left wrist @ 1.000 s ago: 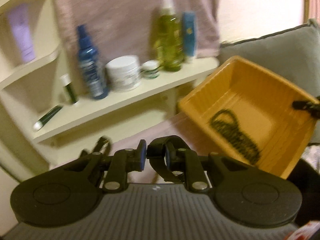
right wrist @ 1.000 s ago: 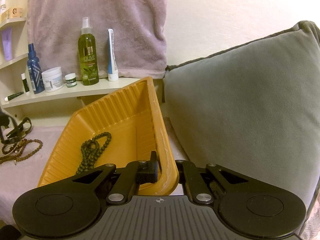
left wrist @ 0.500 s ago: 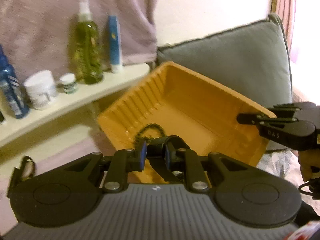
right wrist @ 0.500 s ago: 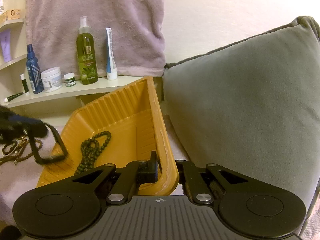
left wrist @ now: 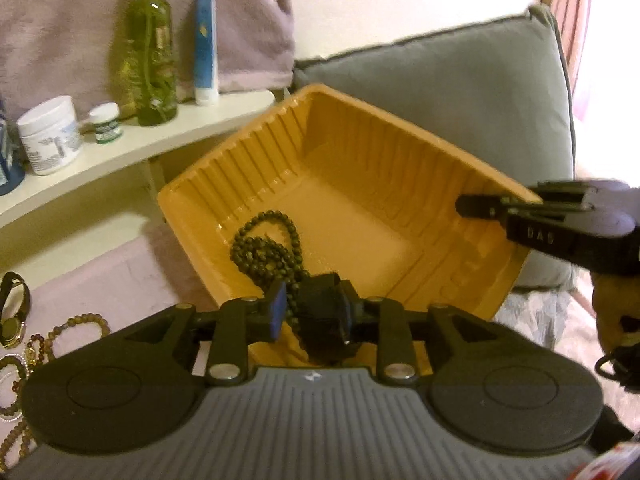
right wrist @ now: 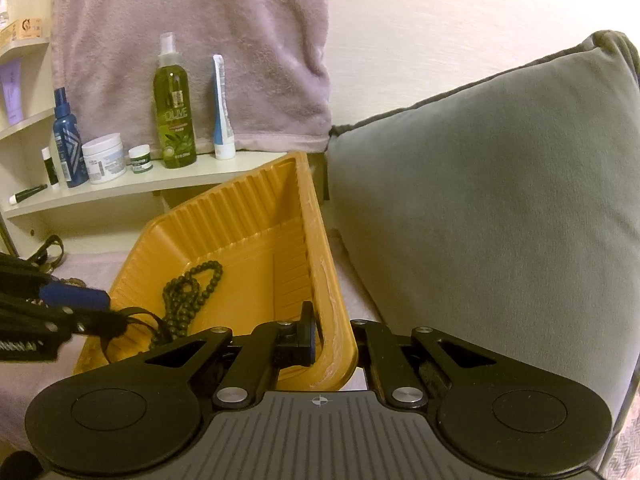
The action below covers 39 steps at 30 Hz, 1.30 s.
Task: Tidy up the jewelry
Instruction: 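Carry the black watch band into the tray and open the left tool, then grasp the wooden bead necklace with the left tool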
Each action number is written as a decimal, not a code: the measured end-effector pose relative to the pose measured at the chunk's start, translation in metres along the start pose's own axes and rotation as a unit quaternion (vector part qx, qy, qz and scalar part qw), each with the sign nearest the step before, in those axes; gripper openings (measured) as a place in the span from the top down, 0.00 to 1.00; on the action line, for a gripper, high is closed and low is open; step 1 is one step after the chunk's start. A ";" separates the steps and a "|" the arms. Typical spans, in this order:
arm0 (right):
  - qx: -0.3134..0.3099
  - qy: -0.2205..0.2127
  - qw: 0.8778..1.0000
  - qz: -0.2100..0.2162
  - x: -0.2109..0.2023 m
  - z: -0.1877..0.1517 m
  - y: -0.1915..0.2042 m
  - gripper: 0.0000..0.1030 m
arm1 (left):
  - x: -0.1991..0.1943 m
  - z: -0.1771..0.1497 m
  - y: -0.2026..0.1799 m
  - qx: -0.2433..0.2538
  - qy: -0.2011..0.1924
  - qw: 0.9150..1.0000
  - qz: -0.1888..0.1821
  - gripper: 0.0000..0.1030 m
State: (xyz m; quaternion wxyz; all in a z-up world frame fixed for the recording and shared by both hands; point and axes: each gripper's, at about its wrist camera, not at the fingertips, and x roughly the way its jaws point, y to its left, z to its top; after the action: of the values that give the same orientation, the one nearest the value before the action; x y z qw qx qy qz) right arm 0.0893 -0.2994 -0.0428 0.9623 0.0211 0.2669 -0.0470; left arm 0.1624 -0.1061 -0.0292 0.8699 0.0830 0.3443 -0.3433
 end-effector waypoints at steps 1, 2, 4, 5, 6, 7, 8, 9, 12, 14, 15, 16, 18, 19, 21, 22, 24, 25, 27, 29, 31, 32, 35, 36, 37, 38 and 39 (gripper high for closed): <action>0.000 0.000 1.000 0.000 0.000 0.000 0.000 0.95 | -0.004 0.001 0.002 -0.005 -0.007 1.000 0.006 0.76; 0.000 0.000 1.000 0.000 0.000 0.000 0.000 0.95 | -0.010 0.002 0.006 -0.009 -0.015 1.000 0.012 0.76; 0.000 -0.001 1.000 0.000 0.000 0.000 0.000 0.95 | -0.024 0.005 0.017 -0.026 -0.035 0.999 0.022 0.75; 0.000 -0.001 1.000 0.000 0.000 0.000 0.000 0.95 | -0.031 0.006 0.024 -0.036 -0.043 0.998 0.029 0.75; 0.000 0.000 1.000 0.000 0.000 0.000 0.000 0.95 | -0.040 0.006 0.032 -0.045 -0.052 0.997 0.042 0.75; -0.001 0.000 1.000 0.000 0.000 0.000 0.000 0.95 | -0.048 0.005 0.039 -0.051 -0.058 0.996 0.054 0.74; 0.000 0.000 1.000 0.000 0.000 0.000 0.000 0.95 | -0.056 0.003 0.046 -0.059 -0.066 0.994 0.070 0.72; 0.000 0.000 1.000 0.000 0.000 0.000 0.000 0.95 | -0.064 -0.001 0.055 -0.070 -0.074 0.991 0.087 0.68; 0.001 0.000 1.000 0.000 0.000 -0.002 0.000 0.95 | -0.083 -0.012 0.081 -0.108 -0.078 0.983 0.123 0.66; 0.001 0.000 1.000 -0.001 0.000 -0.003 0.000 0.95 | -0.094 -0.023 0.098 -0.127 -0.081 0.976 0.157 0.63; 0.001 0.000 1.000 -0.001 0.000 -0.003 -0.001 0.95 | -0.100 -0.028 0.106 -0.135 -0.083 0.972 0.172 0.60; 0.001 0.001 1.000 -0.002 0.000 -0.003 0.000 0.95 | -0.106 -0.035 0.115 -0.145 -0.084 0.968 0.186 0.58; 0.000 0.002 1.000 -0.002 0.001 -0.003 -0.001 0.95 | -0.116 -0.049 0.131 -0.162 -0.088 0.960 0.210 0.48; -0.001 0.002 1.000 -0.002 0.001 -0.003 -0.001 0.95 | -0.121 -0.056 0.138 -0.169 -0.089 0.956 0.223 0.47; -0.001 0.003 1.000 -0.002 0.002 -0.003 -0.001 0.95 | -0.127 -0.069 0.151 -0.184 -0.086 0.947 0.249 0.45; -0.001 0.003 1.000 -0.002 0.002 -0.003 -0.001 0.95 | -0.129 -0.076 0.154 -0.191 -0.084 0.944 0.256 0.45; -0.003 0.004 1.000 -0.002 0.003 -0.003 -0.001 0.95 | -0.134 -0.090 0.163 -0.204 -0.079 0.938 0.269 0.45; -0.003 0.004 1.000 -0.003 0.003 -0.003 -0.001 0.95 | -0.134 -0.097 0.164 -0.206 -0.076 0.936 0.275 0.45; -0.004 0.004 1.000 -0.003 0.003 -0.003 -0.001 0.95 | -0.132 -0.108 0.167 -0.206 -0.065 0.935 0.283 0.45; -0.005 0.005 1.000 -0.004 0.003 -0.003 -0.001 0.95 | -0.128 -0.117 0.169 -0.204 -0.054 0.935 0.285 0.45; -0.006 0.005 1.000 -0.004 0.003 -0.003 -0.002 0.94 | -0.121 -0.124 0.170 -0.203 -0.044 0.934 0.290 0.45; -0.007 0.005 1.000 -0.004 0.004 -0.003 -0.002 0.94 | -0.118 -0.128 0.171 -0.204 -0.040 0.933 0.293 0.46; -0.009 0.006 1.000 -0.005 0.004 -0.003 -0.002 0.94 | -0.111 -0.137 0.176 -0.213 -0.030 0.932 0.292 0.54; -0.009 0.006 1.000 -0.005 0.004 -0.003 -0.002 0.94 | -0.109 -0.139 0.177 -0.214 -0.028 0.932 0.291 0.55; -0.010 0.007 1.000 -0.006 0.005 -0.003 -0.002 0.94 | -0.106 -0.141 0.177 -0.214 -0.027 0.932 0.290 0.56; -0.010 0.007 1.000 -0.006 0.005 -0.003 -0.003 0.94 | -0.104 -0.143 0.178 -0.212 -0.024 0.933 0.290 0.58; -0.010 0.007 1.000 -0.007 0.005 -0.003 -0.003 0.94 | -0.101 -0.144 0.178 -0.210 -0.022 0.934 0.288 0.62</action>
State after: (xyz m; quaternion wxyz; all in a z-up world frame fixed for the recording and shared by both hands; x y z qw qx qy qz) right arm 0.0918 -0.3025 -0.0478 0.9601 0.0099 0.2747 -0.0507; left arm 0.1480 0.1370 -0.0872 0.9365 -0.0137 0.3505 0.0010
